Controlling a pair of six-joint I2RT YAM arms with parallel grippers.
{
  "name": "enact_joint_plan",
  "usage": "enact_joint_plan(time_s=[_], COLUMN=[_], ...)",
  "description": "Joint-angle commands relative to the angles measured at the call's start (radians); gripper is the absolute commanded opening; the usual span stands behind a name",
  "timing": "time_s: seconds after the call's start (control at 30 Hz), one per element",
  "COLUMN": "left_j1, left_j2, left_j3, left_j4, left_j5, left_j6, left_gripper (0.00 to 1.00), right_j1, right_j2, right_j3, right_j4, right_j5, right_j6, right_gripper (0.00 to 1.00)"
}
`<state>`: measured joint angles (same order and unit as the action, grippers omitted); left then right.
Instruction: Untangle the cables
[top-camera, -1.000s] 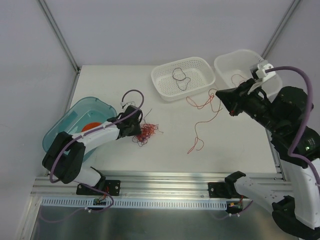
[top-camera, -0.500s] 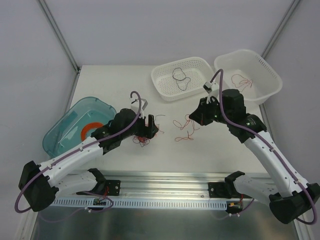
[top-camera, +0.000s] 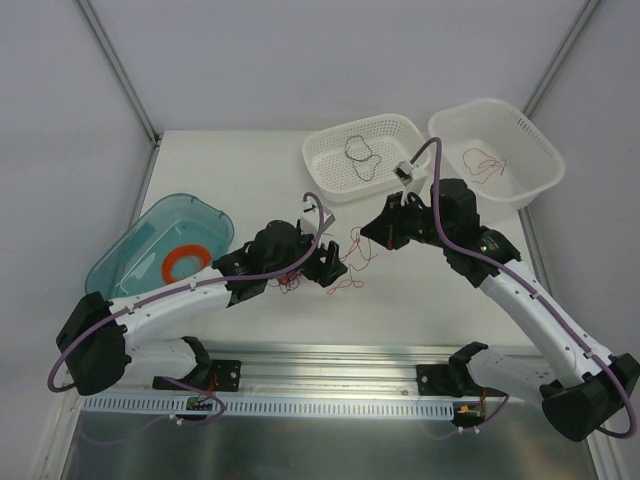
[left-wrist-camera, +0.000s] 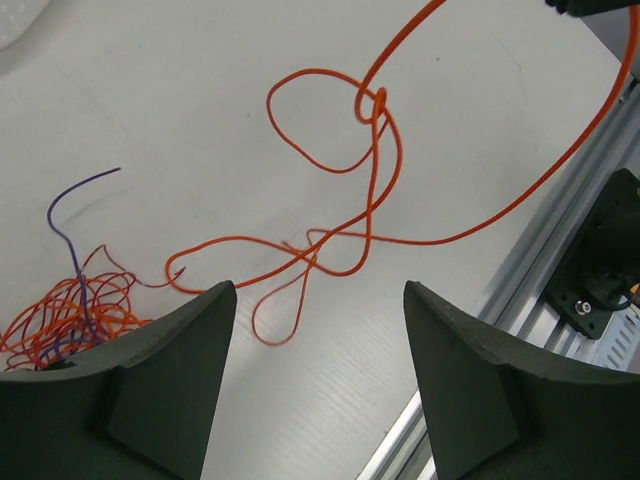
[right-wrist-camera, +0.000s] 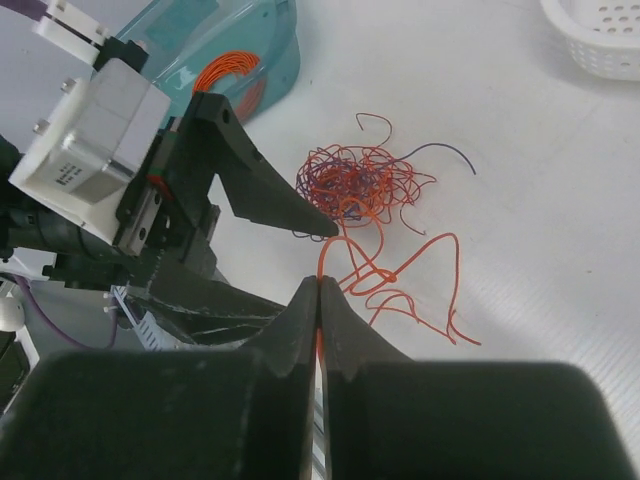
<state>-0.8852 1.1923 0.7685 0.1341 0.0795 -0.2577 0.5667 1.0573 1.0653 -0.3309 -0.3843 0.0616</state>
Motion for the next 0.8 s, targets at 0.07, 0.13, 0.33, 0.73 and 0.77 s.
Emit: enact_joint_plan(time_s=[0.07,0.13,0.33,0.73,0.77], left_j1=[-0.020,-0.023,-0.029,-0.029,-0.029], left_j2=[0.047,0.070,0.107,-0.032,-0.046], left_j3=[0.052,0.058,0.069,-0.109,-0.127], left_j4=[0.168,0.185,0.200,0.174,0.171], left_j5=[0.080,0.083,0.095,-0.010,-0.020], left_j6=[0.049,0.049,0.052,0.005,0.000], left_gripper=[0.66,0.64,0.46,0.00,0.00], right_j1=[0.022,0.035,0.045,-0.034,-0.053], right_j2=[-0.020,-0.025,-0.034,-0.089,-0.097], right_j3=[-0.014,-0.016,-0.028,0.009,0.010], right_j4=[0.082,0.087,0.093,-0.049,-0.063], right_j5=[-0.038,-0.036,-0.031,0.150,0.154], right_j6=[0.046,0.050,0.057,-0.034,-0.031], right_gripper=[0.01,0.01,0.01,0.01,0.01])
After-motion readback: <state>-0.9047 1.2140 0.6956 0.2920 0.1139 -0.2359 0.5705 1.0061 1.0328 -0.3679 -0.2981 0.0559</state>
